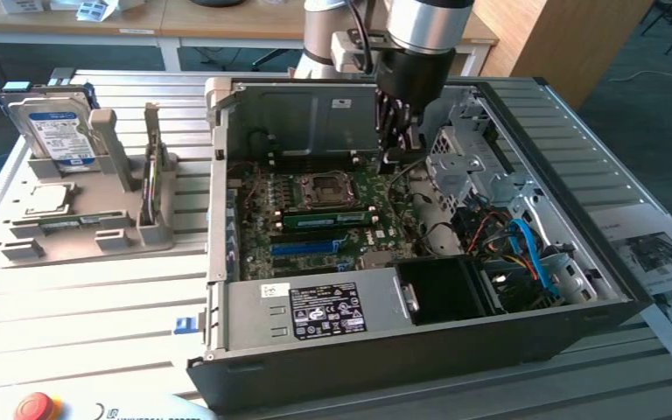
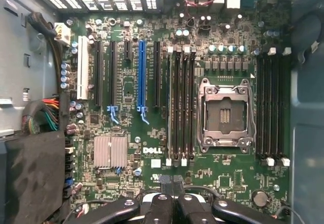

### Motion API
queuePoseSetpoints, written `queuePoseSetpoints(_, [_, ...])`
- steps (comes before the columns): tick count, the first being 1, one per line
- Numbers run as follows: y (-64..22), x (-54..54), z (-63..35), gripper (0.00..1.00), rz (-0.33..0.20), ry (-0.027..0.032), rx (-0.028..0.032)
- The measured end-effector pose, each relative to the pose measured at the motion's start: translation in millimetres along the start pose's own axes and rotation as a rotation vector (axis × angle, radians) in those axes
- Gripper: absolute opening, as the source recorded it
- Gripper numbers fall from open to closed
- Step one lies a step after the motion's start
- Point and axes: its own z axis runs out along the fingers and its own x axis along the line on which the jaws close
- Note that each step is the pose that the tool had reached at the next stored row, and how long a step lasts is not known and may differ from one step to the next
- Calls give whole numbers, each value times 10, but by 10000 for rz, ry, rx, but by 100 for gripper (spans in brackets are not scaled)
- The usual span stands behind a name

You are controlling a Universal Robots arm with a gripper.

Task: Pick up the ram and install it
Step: 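Press down the ram until it locks into place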

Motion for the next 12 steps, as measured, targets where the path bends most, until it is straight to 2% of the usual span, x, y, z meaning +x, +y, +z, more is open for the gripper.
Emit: queuePoseSetpoints(12, [-2, -5, 189, 10, 0, 0, 0])
